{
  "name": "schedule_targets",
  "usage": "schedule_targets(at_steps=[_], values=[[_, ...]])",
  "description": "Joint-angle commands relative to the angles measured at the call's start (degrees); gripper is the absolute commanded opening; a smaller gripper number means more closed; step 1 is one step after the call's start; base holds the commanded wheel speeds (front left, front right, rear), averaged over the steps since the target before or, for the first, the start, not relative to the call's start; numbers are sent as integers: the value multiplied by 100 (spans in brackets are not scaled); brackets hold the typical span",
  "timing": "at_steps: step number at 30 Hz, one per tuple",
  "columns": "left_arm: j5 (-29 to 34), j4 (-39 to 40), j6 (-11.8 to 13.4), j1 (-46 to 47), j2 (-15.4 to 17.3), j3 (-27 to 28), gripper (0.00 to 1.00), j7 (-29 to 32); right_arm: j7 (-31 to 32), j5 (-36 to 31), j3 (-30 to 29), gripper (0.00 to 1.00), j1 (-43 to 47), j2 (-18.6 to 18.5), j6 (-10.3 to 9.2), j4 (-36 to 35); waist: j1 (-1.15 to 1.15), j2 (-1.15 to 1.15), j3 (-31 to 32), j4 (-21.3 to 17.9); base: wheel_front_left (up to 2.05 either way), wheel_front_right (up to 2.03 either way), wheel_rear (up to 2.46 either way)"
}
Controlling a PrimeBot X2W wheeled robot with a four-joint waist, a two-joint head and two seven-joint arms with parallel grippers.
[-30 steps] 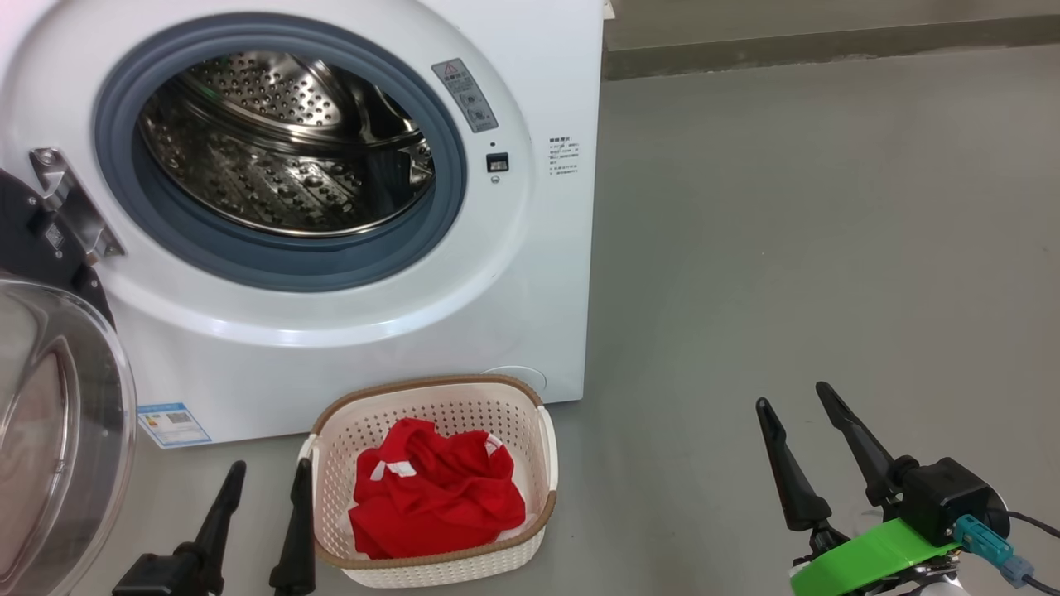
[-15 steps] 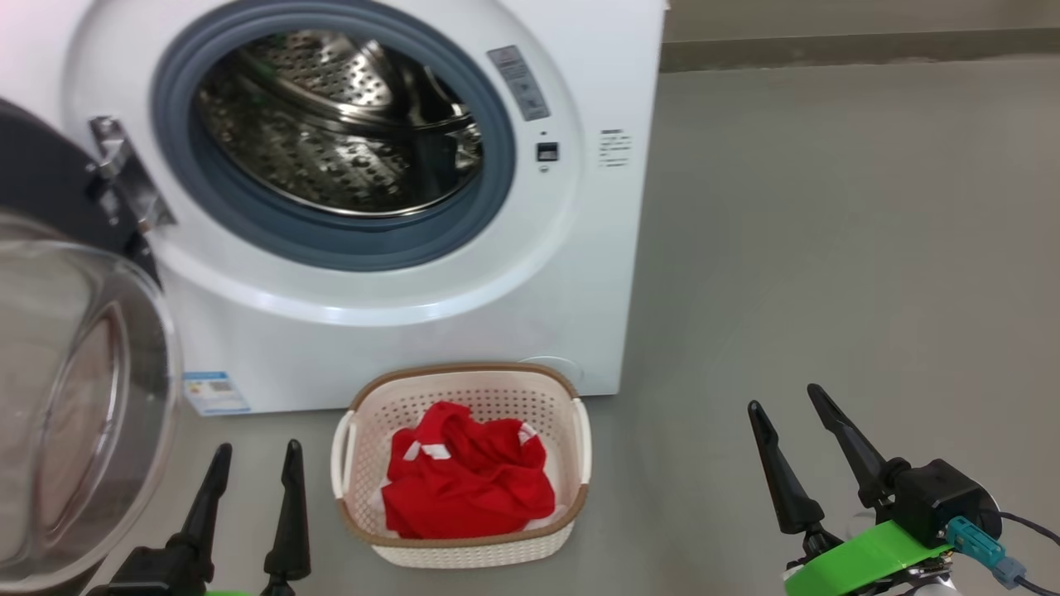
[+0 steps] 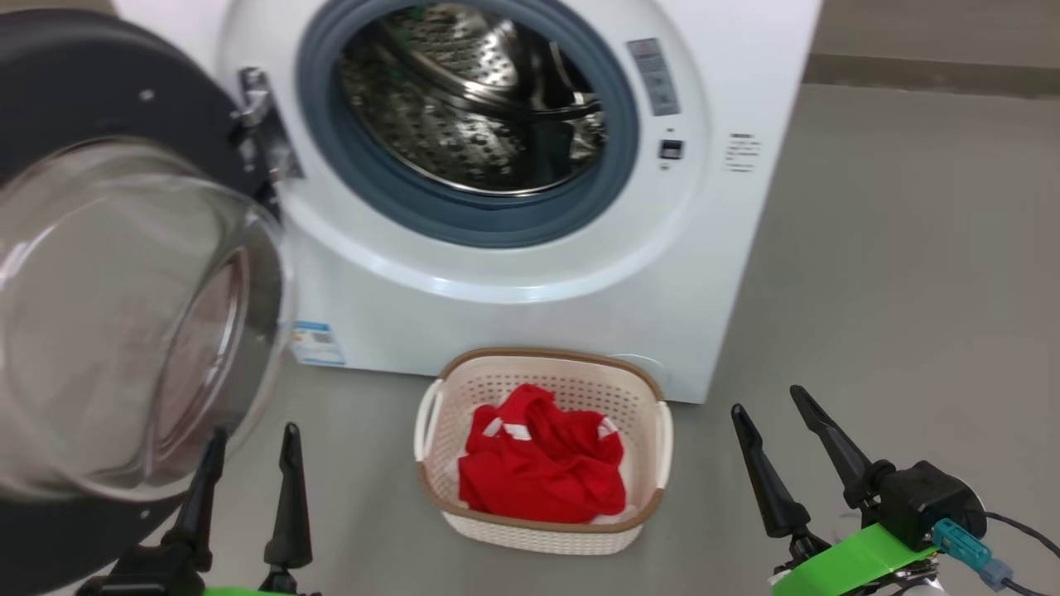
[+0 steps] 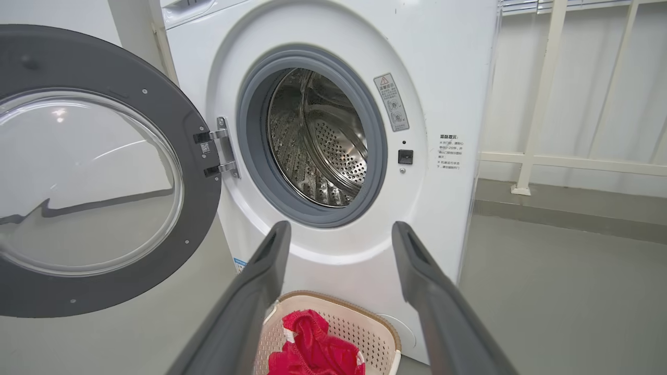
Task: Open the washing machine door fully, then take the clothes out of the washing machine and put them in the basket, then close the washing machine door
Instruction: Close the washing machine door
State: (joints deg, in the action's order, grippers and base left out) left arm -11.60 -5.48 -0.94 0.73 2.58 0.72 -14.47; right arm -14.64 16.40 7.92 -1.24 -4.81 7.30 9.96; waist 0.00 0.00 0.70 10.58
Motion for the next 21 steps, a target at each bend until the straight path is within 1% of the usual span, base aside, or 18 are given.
schedule_targets(at_steps=[1,6,7,14,21], values=[[57,243,72,4,57,165,100,-31,-36,-47,130,100,-214,2,19,-171,0,0,11,427,0,0,0],[87,362,130,-38,89,178,100,-35,-36,-45,211,100,-218,29,19,-181,0,0,27,750,0,0,0],[87,362,130,-38,89,178,100,-35,-36,-45,211,100,-218,29,19,-181,0,0,27,750,0,0,0],[114,443,206,-81,90,136,100,-37,-36,-41,277,100,-248,52,19,-180,0,0,64,1117,0,0,0],[140,443,282,-106,118,129,100,-23,-36,-48,370,100,-234,48,19,-169,0,0,117,1401,0,0,0]])
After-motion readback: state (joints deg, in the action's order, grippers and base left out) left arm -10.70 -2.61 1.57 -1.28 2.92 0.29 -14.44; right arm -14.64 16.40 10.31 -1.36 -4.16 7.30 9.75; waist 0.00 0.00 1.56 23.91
